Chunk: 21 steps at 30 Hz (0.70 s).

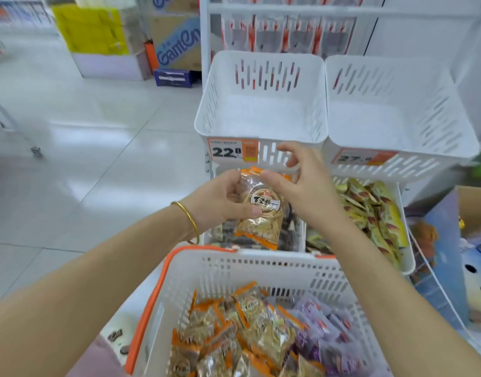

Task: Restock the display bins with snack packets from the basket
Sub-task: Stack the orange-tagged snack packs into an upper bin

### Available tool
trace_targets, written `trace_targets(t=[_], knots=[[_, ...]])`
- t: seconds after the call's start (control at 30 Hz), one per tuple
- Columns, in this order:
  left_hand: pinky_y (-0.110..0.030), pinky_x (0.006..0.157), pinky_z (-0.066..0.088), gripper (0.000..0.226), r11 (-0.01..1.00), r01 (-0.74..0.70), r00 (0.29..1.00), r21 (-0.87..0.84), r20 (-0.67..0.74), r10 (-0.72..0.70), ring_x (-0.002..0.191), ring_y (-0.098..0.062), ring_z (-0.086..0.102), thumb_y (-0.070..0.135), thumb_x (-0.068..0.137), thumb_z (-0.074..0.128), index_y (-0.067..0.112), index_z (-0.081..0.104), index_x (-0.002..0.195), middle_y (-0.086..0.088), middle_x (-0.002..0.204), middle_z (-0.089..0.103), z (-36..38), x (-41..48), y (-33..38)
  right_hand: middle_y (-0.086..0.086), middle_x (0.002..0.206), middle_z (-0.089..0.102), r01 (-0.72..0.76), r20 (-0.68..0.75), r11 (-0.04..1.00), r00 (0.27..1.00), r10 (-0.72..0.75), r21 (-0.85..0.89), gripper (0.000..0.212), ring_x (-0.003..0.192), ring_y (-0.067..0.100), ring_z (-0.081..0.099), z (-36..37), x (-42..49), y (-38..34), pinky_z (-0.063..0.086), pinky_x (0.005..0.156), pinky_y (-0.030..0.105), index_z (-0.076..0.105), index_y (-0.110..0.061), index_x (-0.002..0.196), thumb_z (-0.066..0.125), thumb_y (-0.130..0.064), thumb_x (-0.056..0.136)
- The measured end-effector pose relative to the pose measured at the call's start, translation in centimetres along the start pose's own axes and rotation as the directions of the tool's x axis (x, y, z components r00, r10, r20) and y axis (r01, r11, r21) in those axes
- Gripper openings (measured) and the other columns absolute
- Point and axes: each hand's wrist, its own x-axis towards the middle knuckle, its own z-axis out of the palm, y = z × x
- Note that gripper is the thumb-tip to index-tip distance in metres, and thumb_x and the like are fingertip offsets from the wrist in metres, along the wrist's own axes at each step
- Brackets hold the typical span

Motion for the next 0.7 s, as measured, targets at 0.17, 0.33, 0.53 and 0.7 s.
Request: trace_targets(t=[0.17,0.33,0.53,0.7], knots=[[-0.031,0.079,0.053,0.035,0.975,-0.214,0.946,0.056,-0.237,0.221,0.083,-0.015,0.06,-0.001,0.074,0.073,0.016,0.049,0.093,-0.009,0.097,0.058,-3.5,3.7,2.9,-0.009,0.075,0.06,-0.017,0.309,0.996,0.951,-0.013,0.093,0.02,0.055,0.0,0.052,-1.8,6.6,-3.2,0.044,0.05,0.023,0.063,-0.026,0.09,0.077,-0.023,0.077],[-0.028,0.107,0.03,0.064,0.825,-0.181,0.759,0.536,-0.457,0.463,0.126,-0.017,0.037,0.017,0.077,0.074,0.012,0.042,0.132,-0.005,0.133,0.042,-7.1,6.7,1.7,-0.009,0.076,0.056,0.091,-0.072,0.994,0.993,-0.096,-0.066,0.023,0.078,0.021,0.062,1.0,14.9,-3.8,0.053,0.063,0.038,0.056,-0.022,0.087,0.074,-0.016,0.073],[-0.035,0.113,0.026,0.071,0.86,-0.124,0.831,0.496,-0.422,0.363,0.134,-0.019,0.029,0.001,0.08,0.064,0.01,0.03,0.142,-0.007,0.143,0.032,-7.7,7.7,-1.6,0.004,0.09,0.054,0.0,0.202,0.842,0.971,0.13,-0.54,0.014,0.094,0.026,0.057,7.4,19.4,-0.9,0.039,0.07,0.029,0.056,-0.014,0.086,0.068,-0.014,0.08],[-0.037,0.112,0.031,0.07,0.897,-0.15,0.85,0.417,-0.41,0.332,0.134,-0.016,0.031,-0.005,0.08,0.057,0.013,0.029,0.142,-0.004,0.143,0.029,-7.7,7.4,-2.0,0.01,0.119,0.059,-0.225,0.566,0.916,0.729,0.385,-0.332,0.035,0.102,0.025,0.058,7.1,19.9,-2.2,0.05,0.08,0.036,0.058,-0.005,0.119,0.062,-0.023,0.09]])
